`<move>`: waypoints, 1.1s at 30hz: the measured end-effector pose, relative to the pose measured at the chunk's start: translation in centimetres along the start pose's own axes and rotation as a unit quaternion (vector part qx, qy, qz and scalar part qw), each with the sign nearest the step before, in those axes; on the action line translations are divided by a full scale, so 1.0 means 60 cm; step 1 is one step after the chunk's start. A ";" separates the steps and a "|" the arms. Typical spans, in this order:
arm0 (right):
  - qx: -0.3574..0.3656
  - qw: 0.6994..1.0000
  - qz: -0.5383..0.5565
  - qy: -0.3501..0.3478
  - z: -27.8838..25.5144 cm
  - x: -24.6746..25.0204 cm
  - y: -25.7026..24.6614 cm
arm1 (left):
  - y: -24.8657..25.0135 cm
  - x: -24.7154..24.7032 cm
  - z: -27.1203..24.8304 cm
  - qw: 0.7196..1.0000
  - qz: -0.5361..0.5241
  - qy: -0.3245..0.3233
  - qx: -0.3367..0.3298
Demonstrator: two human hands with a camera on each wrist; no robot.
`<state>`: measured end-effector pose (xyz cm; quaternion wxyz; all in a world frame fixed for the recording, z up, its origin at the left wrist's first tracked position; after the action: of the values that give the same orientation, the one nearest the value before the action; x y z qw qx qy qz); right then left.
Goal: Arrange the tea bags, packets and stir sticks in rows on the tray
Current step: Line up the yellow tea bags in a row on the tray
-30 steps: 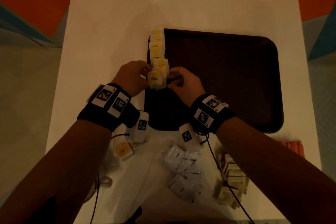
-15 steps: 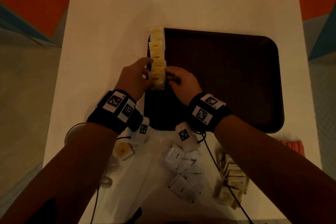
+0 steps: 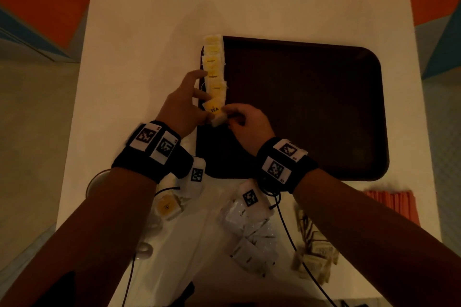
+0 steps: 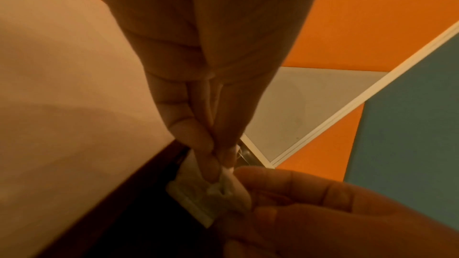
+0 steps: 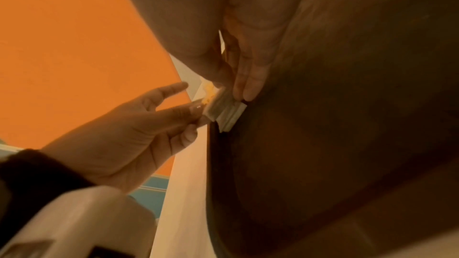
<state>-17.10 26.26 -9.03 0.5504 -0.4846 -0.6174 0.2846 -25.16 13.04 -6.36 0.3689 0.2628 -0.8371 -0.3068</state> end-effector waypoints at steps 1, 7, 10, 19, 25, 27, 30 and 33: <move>-0.003 1.000 0.000 -0.005 -0.002 0.001 0.000 | 0.003 -0.001 -0.001 1.000 0.015 -0.011 -0.009; -0.034 0.997 -0.033 -0.061 -0.013 0.009 0.008 | 0.019 0.002 -0.011 0.993 0.104 0.018 -0.052; -0.032 0.996 -0.058 -0.057 -0.011 0.014 0.017 | 0.007 0.012 -0.009 0.997 0.052 0.055 -0.032; 0.036 0.997 -0.050 -0.037 0.009 0.008 -0.012 | -0.005 0.009 -0.008 0.994 0.050 0.088 -0.028; 0.078 0.994 -0.056 -0.058 0.030 -0.008 -0.012 | -0.009 0.022 0.011 0.993 0.008 0.116 -0.001; 0.069 0.995 -0.055 -0.040 0.037 -0.005 -0.007 | -0.011 0.024 0.018 0.992 0.007 0.122 0.006; 0.052 0.997 -0.045 -0.045 0.045 -0.005 -0.006 | -0.010 0.023 0.026 0.992 0.008 0.124 0.012; 0.071 0.997 -0.010 -0.040 0.041 -0.009 -0.017 | -0.006 0.025 0.029 0.991 0.022 0.129 0.005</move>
<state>-19.78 25.82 -8.92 0.5608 -0.4261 -0.6222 0.3416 -27.31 12.37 -6.89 0.4791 0.2831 -0.7898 -0.2580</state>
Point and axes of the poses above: each hand's wrist, its own z-axis towards the middle knuckle, its own x-axis out of the back of the hand, y = z × x, the point moved 5 cm from there along z, towards the middle knuckle, and after that the axes turned 11 degrees about x, right-handed, at the moved point
